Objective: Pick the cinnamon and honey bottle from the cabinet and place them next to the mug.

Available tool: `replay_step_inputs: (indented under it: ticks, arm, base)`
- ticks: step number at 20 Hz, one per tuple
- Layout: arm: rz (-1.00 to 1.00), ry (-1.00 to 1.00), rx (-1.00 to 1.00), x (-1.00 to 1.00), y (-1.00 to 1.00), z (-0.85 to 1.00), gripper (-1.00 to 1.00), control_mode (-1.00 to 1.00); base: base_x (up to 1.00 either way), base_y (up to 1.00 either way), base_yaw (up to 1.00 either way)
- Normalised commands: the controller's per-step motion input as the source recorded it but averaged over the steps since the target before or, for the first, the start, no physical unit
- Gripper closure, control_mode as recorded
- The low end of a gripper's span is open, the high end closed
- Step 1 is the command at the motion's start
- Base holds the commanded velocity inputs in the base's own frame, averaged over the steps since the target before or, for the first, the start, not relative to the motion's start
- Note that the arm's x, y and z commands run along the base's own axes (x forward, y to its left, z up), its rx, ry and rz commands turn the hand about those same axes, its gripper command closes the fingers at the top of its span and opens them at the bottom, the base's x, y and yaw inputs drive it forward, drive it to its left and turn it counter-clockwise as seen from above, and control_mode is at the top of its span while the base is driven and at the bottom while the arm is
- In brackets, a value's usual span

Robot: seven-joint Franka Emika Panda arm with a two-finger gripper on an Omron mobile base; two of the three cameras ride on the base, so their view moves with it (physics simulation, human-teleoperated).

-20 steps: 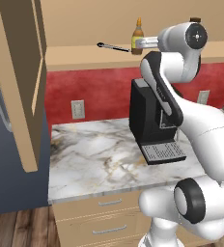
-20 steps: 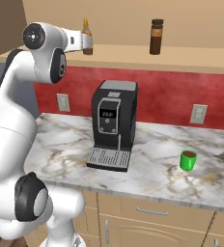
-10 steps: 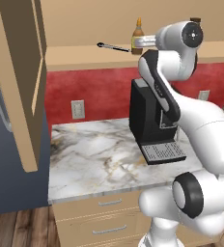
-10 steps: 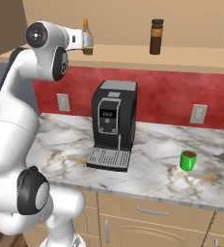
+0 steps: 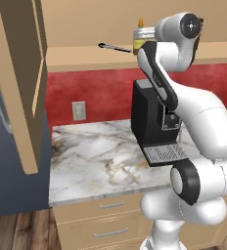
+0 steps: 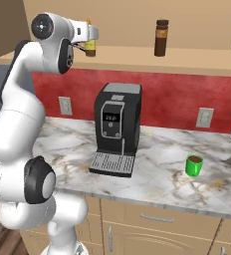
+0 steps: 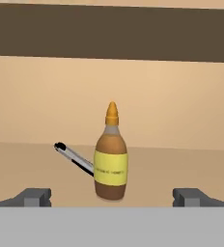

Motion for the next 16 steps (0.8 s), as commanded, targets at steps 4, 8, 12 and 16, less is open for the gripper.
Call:
replay_step_inputs:
  ticks: [4,8,12,16]
  arm:
    - [0.0,0.0,0.0,0.32,0.02,0.0,-1.0,-1.0]
    - [0.0,0.0,0.0,0.49,0.06,0.0,-1.0,-1.0]
    - [0.0,0.0,0.0,0.41,0.05,0.0,-1.0,-1.0]
    - [0.0,0.0,0.0,0.25,0.0,0.0,-1.0,-1.0]
  base:
    - [0.0,0.0,0.0]
    - [0.0,0.0,0.0]
    - [0.0,0.0,0.0]
    - [0.0,0.0,0.0]
